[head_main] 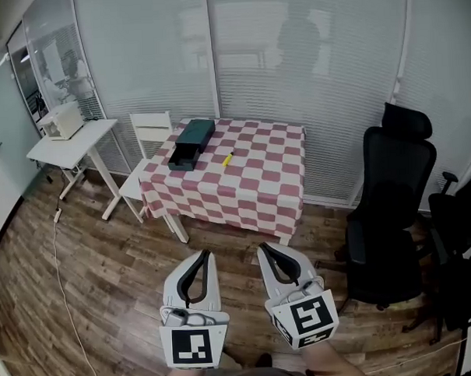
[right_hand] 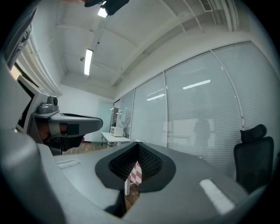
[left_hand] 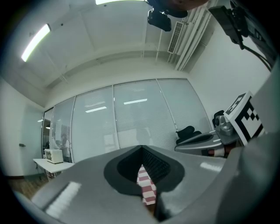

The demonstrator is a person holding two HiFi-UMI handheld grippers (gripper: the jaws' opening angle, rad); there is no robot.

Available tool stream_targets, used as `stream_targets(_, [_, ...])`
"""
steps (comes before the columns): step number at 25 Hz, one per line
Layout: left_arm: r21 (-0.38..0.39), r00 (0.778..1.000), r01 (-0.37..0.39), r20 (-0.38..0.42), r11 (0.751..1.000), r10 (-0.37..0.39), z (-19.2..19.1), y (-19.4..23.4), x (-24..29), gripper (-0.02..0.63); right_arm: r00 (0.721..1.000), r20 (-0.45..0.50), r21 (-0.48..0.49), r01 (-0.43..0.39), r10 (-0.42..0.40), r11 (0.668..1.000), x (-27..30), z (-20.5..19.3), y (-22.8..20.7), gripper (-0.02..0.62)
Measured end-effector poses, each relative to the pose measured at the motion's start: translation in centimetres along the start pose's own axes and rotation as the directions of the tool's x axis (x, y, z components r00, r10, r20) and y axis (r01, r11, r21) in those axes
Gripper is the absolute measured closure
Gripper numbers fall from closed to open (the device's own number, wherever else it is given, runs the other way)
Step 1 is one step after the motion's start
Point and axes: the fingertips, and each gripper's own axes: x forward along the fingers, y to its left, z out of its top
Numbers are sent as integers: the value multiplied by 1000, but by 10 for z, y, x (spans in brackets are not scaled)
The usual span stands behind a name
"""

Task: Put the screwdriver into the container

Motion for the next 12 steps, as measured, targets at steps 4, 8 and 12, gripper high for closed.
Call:
stream_targets(4, [-20,1000,-2,-19,1000,2,-17,13,16,606,1000,-16,-7,-10,10,1000,22,-9,0,569])
stream_targets(8, [-22,1000,20,-23,1000,-20,-37,32,49,606,999,-47,9,0,0,1000,58,-25,-9,569])
stream_targets(12, [-20,998,53,-18,998,-54,-48,58,91,606,998,-63,-3,14,-14,1000,105,-26,-22,571])
